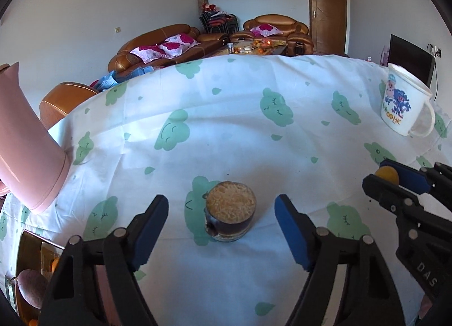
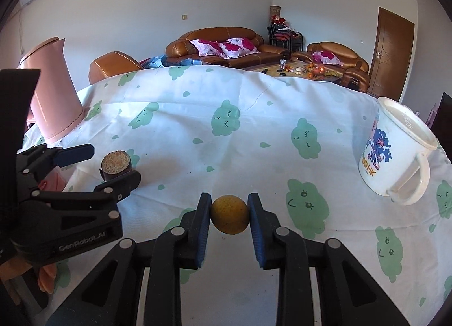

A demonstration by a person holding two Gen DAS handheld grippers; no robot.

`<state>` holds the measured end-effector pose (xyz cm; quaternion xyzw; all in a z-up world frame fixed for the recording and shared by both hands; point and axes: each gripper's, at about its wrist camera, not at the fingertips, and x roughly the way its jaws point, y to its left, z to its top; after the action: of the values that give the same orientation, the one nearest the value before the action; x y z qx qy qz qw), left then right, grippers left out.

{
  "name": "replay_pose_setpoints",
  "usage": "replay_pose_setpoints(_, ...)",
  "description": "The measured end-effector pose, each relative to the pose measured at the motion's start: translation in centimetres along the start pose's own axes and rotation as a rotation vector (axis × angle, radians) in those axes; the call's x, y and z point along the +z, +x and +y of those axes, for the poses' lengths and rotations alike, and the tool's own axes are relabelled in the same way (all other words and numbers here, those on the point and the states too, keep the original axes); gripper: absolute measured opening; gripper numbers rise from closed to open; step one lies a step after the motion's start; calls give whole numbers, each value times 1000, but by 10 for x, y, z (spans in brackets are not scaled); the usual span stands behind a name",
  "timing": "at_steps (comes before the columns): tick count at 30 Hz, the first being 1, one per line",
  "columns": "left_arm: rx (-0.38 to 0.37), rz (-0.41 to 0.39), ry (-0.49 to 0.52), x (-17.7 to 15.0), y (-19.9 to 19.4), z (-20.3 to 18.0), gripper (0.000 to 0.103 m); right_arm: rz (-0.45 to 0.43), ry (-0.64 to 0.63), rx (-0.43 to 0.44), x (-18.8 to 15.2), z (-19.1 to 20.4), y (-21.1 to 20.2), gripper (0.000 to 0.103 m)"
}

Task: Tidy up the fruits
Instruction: 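Grasp the small yellow fruit with the right tool while the left grasps the round cut fruit piece, then lift the yellow fruit with the right tool while the left tool lifts the cut fruit piece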

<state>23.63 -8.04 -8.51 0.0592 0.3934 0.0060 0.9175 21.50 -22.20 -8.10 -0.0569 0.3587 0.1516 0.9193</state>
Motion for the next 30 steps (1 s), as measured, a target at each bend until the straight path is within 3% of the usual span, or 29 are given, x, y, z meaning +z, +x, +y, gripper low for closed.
replay_pose_setpoints(3,-18,30,0,0,10,-1,63,-6,-18,-5,-1,3,-2,28)
replay_pose_setpoints(6,-57,58,-19,0,15,3,39,-16,-25,-5,-1,4,-3,28)
replay_pose_setpoints(19,-105,-41,-7,-13,-16,2,39,-95,-52,8,-2,8,-18,28)
replay_pose_setpoints(30,-89,-156,-14,-17,-38,5,39,-182,-67,8,-5,11,-35,28)
